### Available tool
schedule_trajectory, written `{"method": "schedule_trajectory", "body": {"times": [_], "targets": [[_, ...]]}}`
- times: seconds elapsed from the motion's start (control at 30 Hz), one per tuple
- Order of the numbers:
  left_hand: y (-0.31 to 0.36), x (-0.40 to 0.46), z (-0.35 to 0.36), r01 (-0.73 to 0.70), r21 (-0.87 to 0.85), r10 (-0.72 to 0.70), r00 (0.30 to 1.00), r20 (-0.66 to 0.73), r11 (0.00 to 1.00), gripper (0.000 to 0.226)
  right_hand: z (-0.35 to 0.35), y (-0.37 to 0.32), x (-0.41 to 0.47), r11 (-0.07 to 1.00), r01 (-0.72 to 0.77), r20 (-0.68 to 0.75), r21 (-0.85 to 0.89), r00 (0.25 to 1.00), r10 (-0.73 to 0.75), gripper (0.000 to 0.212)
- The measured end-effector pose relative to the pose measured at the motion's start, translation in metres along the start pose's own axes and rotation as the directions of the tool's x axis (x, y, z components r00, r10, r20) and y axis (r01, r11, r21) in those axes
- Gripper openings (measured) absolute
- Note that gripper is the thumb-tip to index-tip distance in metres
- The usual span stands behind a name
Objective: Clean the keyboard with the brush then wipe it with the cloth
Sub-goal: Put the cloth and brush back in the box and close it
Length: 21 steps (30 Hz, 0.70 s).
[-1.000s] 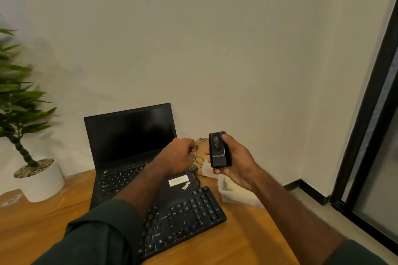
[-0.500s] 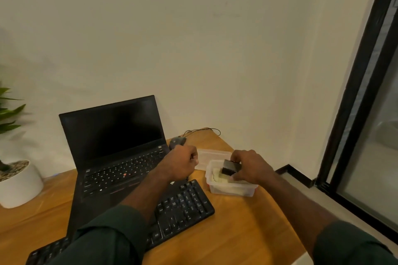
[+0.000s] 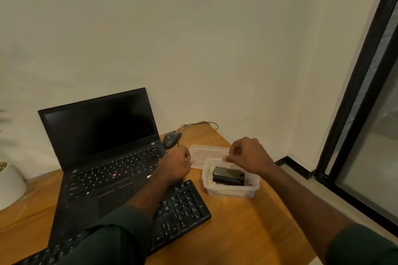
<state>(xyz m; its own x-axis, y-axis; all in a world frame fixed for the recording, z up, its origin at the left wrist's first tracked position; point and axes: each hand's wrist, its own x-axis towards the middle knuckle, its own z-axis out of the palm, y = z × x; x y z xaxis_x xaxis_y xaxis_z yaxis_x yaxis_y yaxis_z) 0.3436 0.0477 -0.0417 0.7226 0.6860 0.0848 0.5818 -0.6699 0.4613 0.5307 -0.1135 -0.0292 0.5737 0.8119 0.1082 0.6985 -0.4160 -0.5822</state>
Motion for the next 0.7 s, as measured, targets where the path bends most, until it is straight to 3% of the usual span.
{"method": "schedule_trajectory", "body": {"times": [0.13, 0.23, 0.4, 0.5, 0.7], "targets": [[-0.006, 0.020, 0.009, 0.121, 0.029, -0.121, 0.993, -0.008, 0.992, 0.008, -0.006, 0.007, 0.024, 0.995, -0.086, -0.086, 0.045, 0.992, 0.089, 0.012], [-0.010, 0.035, 0.013, 0.188, 0.050, -0.189, 0.981, 0.033, 0.981, 0.009, -0.002, 0.013, 0.047, 0.982, -0.189, -0.006, 0.008, 0.982, 0.189, 0.013], [-0.017, 0.054, 0.022, 0.195, 0.089, -0.203, 0.975, 0.092, 0.977, 0.006, 0.016, 0.021, 0.071, 0.947, -0.311, 0.180, -0.086, 0.930, 0.322, 0.037], [-0.017, 0.063, 0.028, 0.209, 0.112, -0.220, 0.971, 0.096, 0.971, 0.021, 0.024, 0.022, 0.079, 0.928, -0.364, 0.219, -0.082, 0.902, 0.373, 0.036], [-0.015, 0.074, 0.031, 0.234, 0.128, -0.245, 0.967, 0.071, 0.964, 0.021, 0.037, 0.023, 0.085, 0.911, -0.407, 0.198, -0.061, 0.890, 0.411, 0.042]]}}
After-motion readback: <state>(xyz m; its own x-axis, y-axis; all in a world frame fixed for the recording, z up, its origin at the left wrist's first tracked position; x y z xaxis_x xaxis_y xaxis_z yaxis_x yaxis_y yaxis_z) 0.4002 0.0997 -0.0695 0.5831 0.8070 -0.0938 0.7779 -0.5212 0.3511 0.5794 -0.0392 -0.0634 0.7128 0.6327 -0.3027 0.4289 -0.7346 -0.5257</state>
